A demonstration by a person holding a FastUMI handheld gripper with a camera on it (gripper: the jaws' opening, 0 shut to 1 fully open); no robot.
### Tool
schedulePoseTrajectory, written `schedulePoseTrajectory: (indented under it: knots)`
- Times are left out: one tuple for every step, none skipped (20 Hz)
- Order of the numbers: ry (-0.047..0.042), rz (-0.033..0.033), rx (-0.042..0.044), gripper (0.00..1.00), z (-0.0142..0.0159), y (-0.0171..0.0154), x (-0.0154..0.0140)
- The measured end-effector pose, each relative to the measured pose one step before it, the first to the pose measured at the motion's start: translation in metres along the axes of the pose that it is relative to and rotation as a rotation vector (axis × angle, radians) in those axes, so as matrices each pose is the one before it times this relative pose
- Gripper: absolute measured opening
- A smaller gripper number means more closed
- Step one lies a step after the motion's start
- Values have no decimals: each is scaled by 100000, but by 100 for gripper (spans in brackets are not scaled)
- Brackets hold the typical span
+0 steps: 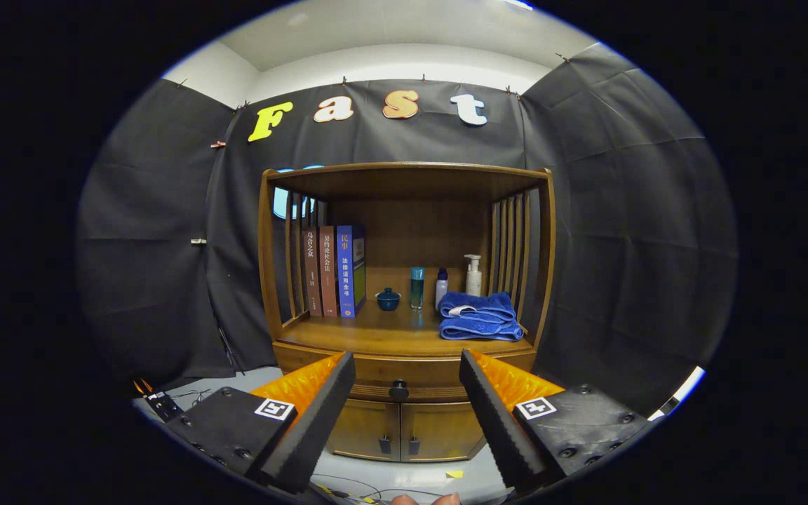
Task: Pull open the drawer, take out the items inside it, and place them on the countertop above the cabinet.
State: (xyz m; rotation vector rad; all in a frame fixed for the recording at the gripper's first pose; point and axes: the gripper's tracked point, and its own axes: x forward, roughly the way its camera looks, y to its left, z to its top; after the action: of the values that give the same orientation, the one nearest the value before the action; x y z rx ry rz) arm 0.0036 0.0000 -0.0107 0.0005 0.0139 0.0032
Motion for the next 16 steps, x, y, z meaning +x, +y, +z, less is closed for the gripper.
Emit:
schedulePoseTrajectory:
  knots:
    - [35, -172, -1, 99, -44, -120, 37]
    - [-16, -7, 120, 99, -37, -6, 7]
    - [20, -126, 97, 99, 83, -78, -29]
    - [-175, -122, 120, 99, 10, 35, 1]
    - [-224, -185, 58, 99, 75, -120, 3]
    - [-138, -92, -11, 99, -46, -63, -47]
    - [34, -120, -142, 99, 16, -2, -25]
    - [-9, -280, -214, 99, -67, -73, 20]
    - [135, -452, -249, 99, -113, -137, 165]
    - [125, -220, -37, 99, -172, -65, 116]
    - [-226, -487, 232, 99, -150, -145, 67]
    - [13, 328, 559, 99, -169, 50, 271]
    - [764, 368, -25, 99, -445, 138, 131]
    - [583, -305, -491, 99, -436, -58, 270]
    - [180, -260, -367, 99, -317, -2, 573]
    - [-141, -125, 18, 99, -313, 55, 824]
